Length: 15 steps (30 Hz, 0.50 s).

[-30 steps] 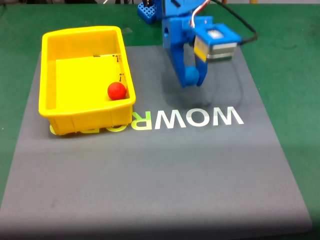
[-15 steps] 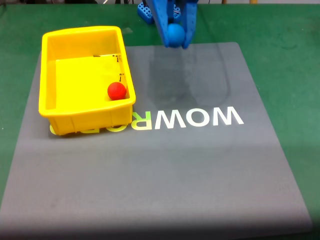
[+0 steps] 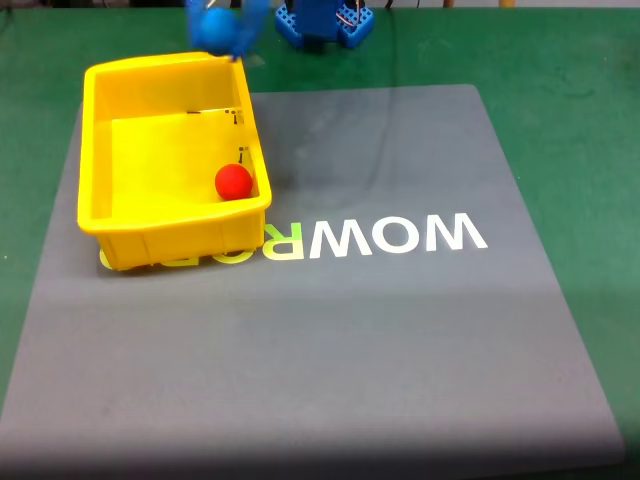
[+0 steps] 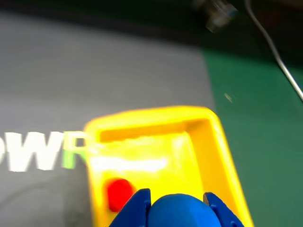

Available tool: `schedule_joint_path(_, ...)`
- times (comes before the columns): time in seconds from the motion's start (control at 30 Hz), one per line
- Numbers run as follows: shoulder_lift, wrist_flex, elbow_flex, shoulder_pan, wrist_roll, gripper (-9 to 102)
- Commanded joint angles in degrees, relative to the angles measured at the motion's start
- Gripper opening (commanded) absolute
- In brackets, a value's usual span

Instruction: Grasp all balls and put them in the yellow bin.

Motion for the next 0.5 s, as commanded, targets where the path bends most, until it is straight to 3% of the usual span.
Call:
schedule_joint_path(0.0, 3.60, 0.00, -4.22, 6.42, -0.88, 0)
schedule_joint_path(0.2, 2.90, 0.35, -4.04, 13.01, -2.72, 0)
schedule_joint_path(0.47, 2.46, 0.44, -4.04, 14.50, -2.72, 0)
